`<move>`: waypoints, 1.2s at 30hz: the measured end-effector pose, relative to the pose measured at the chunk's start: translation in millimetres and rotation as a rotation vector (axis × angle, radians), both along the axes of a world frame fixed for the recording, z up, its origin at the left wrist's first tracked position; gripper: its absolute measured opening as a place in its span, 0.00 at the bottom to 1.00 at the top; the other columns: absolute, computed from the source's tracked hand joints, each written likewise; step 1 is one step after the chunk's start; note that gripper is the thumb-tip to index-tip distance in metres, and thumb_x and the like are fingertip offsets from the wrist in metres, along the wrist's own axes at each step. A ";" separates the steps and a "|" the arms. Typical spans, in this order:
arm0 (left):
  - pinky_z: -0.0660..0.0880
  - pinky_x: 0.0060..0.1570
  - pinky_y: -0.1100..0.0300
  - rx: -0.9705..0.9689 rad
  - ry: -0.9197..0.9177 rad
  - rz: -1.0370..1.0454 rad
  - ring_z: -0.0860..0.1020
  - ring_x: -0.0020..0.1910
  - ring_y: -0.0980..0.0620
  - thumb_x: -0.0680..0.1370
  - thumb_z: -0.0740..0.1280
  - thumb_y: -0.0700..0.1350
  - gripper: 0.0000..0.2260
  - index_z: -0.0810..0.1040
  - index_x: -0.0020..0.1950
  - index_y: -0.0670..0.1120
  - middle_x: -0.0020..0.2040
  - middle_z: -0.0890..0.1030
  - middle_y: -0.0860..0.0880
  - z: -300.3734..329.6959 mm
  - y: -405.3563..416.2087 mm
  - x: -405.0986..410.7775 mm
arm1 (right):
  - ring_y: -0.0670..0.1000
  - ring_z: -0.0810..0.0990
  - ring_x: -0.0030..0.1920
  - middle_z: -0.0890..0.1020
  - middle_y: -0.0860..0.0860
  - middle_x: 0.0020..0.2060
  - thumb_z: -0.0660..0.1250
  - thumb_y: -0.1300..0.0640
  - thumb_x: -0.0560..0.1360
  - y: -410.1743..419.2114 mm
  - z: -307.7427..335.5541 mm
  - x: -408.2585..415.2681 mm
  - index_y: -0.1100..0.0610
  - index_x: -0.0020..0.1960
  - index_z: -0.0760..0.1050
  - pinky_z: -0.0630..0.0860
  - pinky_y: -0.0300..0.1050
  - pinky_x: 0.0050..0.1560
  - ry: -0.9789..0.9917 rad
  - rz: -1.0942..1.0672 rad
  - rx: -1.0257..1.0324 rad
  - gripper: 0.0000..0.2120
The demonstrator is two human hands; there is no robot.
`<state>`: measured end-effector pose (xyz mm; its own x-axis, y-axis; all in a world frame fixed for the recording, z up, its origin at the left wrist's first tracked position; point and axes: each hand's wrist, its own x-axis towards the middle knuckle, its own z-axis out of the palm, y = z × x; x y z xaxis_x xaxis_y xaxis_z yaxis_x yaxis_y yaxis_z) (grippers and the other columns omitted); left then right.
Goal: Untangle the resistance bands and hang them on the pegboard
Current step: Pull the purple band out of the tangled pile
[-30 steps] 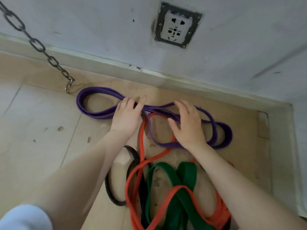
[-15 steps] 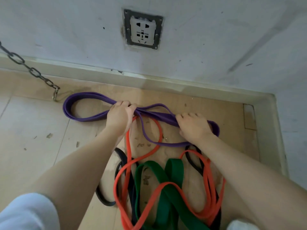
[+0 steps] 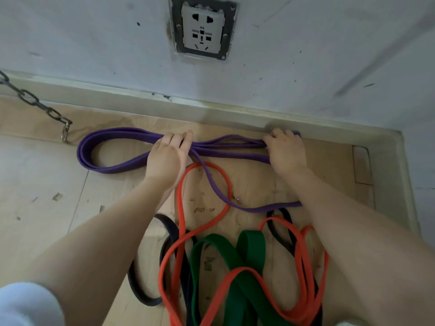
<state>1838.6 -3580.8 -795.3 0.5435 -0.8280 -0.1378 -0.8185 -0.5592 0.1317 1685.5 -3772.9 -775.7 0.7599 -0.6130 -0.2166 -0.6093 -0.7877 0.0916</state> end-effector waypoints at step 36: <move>0.66 0.58 0.47 0.118 -0.103 0.162 0.65 0.62 0.38 0.72 0.64 0.33 0.27 0.62 0.69 0.41 0.66 0.66 0.38 6.4 15.6 48.3 | 0.61 0.72 0.57 0.67 0.61 0.63 0.58 0.64 0.77 41.4 -4.1 29.6 0.59 0.62 0.68 0.74 0.54 0.53 -0.016 0.087 -0.017 0.13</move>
<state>1887.0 -3565.3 -788.9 0.6842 -0.7103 -0.1655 -0.7226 -0.6908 -0.0225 1715.1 -3731.5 -779.8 0.8138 -0.5478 -0.1941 -0.5398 -0.8362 0.0967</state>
